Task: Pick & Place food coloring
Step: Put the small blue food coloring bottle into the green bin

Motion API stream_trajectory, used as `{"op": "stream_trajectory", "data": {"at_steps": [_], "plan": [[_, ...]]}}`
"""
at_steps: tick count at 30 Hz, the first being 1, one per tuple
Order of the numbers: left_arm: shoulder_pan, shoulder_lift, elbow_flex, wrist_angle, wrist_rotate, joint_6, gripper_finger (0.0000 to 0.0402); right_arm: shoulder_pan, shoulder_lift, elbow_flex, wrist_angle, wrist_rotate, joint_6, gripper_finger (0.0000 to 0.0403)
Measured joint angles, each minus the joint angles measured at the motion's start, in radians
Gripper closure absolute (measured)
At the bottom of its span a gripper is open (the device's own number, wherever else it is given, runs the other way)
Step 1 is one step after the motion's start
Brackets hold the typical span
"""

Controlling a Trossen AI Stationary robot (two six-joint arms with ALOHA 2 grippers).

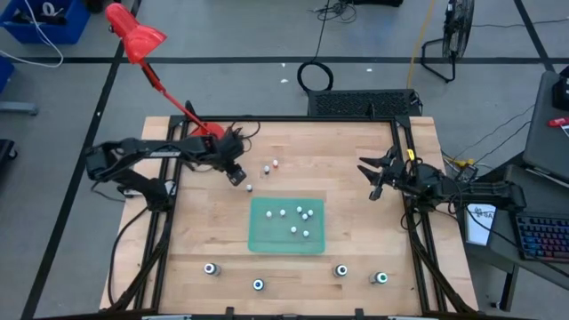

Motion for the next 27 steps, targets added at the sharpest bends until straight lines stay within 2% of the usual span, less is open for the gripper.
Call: {"op": "stream_trajectory", "data": {"at_steps": [9,27], "plan": [[-0.001,0.099,0.043,-0.004,0.043,0.024,0.0222,0.0,0.0,0.0,0.0,0.0,0.0,0.0298],[-0.001,0.107,0.043,-0.026,0.05,0.022,0.0231,0.0,0.0,-0.001,0.0,0.0,0.0,0.0298]]}}
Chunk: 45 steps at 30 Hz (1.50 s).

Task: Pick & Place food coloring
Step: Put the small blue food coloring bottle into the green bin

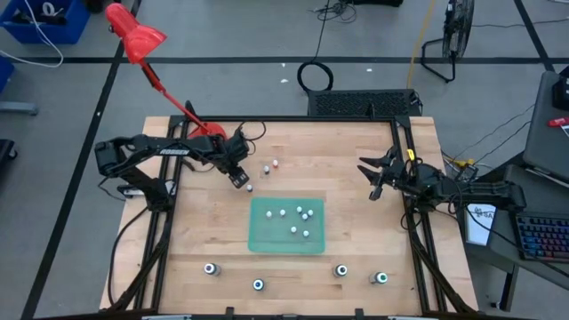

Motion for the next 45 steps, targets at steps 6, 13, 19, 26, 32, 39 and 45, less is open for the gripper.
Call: {"op": "stream_trajectory", "data": {"at_steps": [6,13,19,26,32,39,45], "plan": [[0.0,0.0,0.0,0.002,0.0,0.006,0.032,0.0,0.0,0.0,0.0,0.0,0.0,0.0298],[0.0,-0.002,0.015,-0.017,-0.008,0.035,0.0342,0.0,0.0,0.0,0.0,0.0,0.0,0.0298],[-0.062,-0.035,0.158,-0.194,-0.011,0.036,0.0342,0.0,0.0,0.0,0.0,0.0,0.0,0.0298],[-0.297,-0.033,0.418,-0.388,-0.081,-0.04,0.0342,0.0,0.001,0.0,0.002,0.0,0.0,0.0298],[-0.538,-0.007,0.502,-0.337,-0.14,-0.108,0.0342,0.0,0.001,0.0,0.003,0.0,0.0,0.0298],[-0.699,0.106,0.499,-0.258,-0.15,-0.227,0.0342,0.0,0.005,0.0,0.003,0.0,0.0,0.0298],[-0.744,0.243,0.524,-0.241,-0.077,-0.236,0.0342,0.0,0.006,-0.001,0.003,0.0,0.0,0.0298]]}}
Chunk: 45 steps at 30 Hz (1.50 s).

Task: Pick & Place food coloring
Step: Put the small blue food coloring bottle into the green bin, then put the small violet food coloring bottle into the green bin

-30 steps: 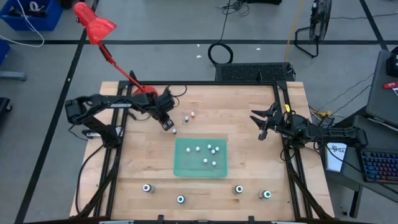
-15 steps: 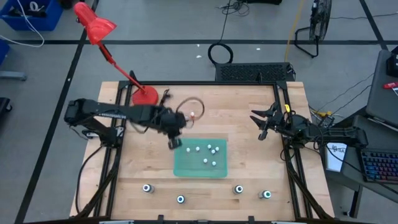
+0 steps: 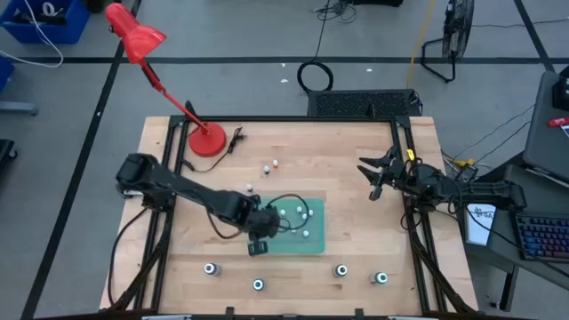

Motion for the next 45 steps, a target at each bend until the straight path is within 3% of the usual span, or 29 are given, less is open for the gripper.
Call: {"op": "stream_trajectory", "data": {"at_steps": [14,18,26,31,36,45], "plan": [[0.025,0.163,0.003,-0.016,0.041,-0.05,0.0339,0.0,0.001,0.0,0.0,0.0,0.0,0.0298],[0.026,0.165,0.004,-0.017,0.05,-0.055,0.0297,0.0,0.001,0.0,0.0,0.0,0.0,0.0298],[0.053,0.023,0.001,-0.023,0.066,-0.06,0.0234,0.0,0.001,0.0,0.0,0.0,0.0,0.0298],[0.091,-0.122,0.004,-0.088,-0.059,-0.036,0.0236,0.0,0.002,0.001,0.0,0.0,0.0,0.0298],[0.21,-0.208,0.004,-0.231,-0.174,-0.021,0.0243,0.0,0.002,0.001,0.0,0.0,0.0,0.0298],[0.452,-0.144,-0.04,-0.237,-0.083,0.097,0.0232,0.0,0.002,0.001,0.0,0.0,0.0,0.0298]]}}
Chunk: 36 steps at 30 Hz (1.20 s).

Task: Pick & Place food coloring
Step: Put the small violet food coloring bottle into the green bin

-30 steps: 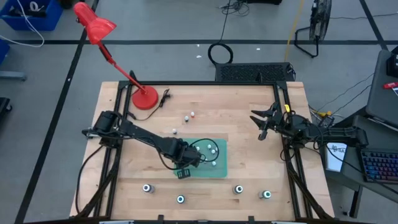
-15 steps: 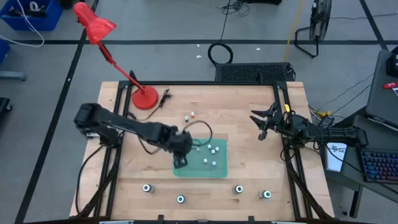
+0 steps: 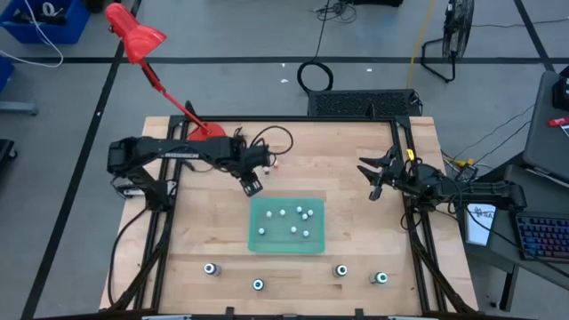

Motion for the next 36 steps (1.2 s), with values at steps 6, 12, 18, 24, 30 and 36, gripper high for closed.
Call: {"op": "stream_trajectory", "data": {"at_steps": [6,12,18,24,30,36], "plan": [[0.049,0.054,-0.074,0.074,0.061,0.043,0.0231,0.0,0.002,0.0,-0.001,0.0,0.0,0.0298],[0.048,0.068,-0.149,0.158,0.109,0.041,0.0231,0.0,0.002,0.0,0.0,0.0,0.0,0.0298],[0.041,0.068,-0.191,0.18,0.112,0.0,0.0231,0.0,0.002,0.0,0.0,0.0,0.0,0.0298],[0.041,0.067,-0.225,0.251,0.134,-0.007,0.0231,0.0,0.002,0.0,0.0,0.0,0.0,0.0298],[0.041,0.067,-0.256,0.282,0.134,-0.008,0.0231,0.0,0.002,0.0,0.0,0.0,0.0,0.0298],[0.041,0.067,-0.257,0.293,0.134,-0.003,0.0231,0.0,0.002,0.0,0.0,0.0,0.0,0.0298]]}}
